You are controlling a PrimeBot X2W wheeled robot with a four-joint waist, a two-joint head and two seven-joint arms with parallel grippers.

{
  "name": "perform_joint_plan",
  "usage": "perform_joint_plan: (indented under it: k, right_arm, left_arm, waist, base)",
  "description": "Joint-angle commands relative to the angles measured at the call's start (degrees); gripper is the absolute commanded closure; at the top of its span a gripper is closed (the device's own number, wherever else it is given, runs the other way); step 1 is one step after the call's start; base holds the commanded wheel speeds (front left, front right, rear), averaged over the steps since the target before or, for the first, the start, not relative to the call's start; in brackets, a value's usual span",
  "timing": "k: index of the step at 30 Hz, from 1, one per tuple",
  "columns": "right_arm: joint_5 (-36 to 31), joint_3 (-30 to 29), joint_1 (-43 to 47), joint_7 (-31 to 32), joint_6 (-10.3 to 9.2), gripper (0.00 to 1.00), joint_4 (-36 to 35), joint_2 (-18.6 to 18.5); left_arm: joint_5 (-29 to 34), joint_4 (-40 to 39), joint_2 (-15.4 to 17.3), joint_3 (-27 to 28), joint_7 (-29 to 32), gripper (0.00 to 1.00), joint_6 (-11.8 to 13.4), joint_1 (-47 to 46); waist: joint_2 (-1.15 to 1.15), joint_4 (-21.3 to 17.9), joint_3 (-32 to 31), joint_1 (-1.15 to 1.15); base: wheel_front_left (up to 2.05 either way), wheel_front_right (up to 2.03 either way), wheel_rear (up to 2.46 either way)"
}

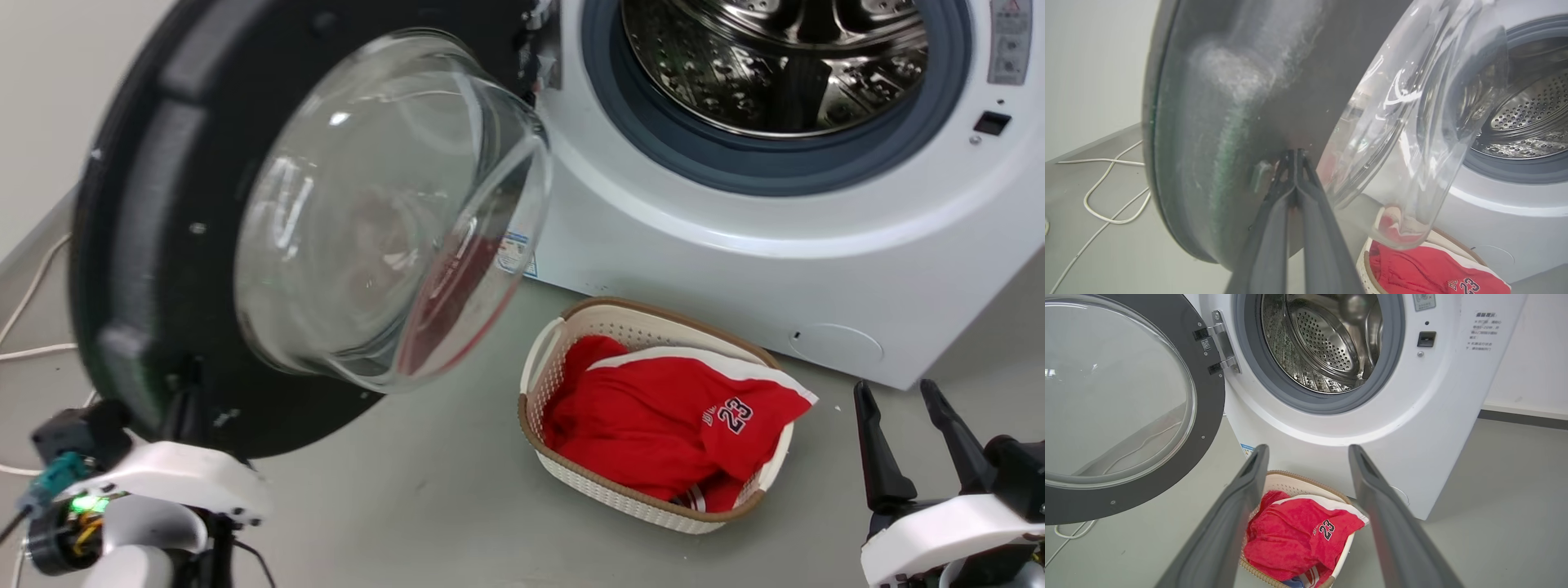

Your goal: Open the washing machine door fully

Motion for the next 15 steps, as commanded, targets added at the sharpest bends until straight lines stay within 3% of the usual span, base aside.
perform_joint_plan:
  k: [1, 15]
  right_arm:
    - [0.2, 0.0, -1.1, -0.1, -0.01, 0.0, -0.2, -0.4]
    - [0.9, 0.4, -2.9, -0.7, -0.01, 0.0, 0.5, -1.1]
  left_arm:
    - [-0.1, 0.4, 0.5, 0.8, -0.4, 1.0, 0.2, -0.7]
    - [-4.2, 13.6, 9.8, 9.9, -0.5, 1.0, -2.7, -7.3]
  waist:
    - [0.0, -0.9, 0.8, 0.0]
    - [0.0, -5.2, 2.9, 0.0]
  base:
    - [0.0, 0.0, 0.0]
    - [0.0, 0.0, 0.0]
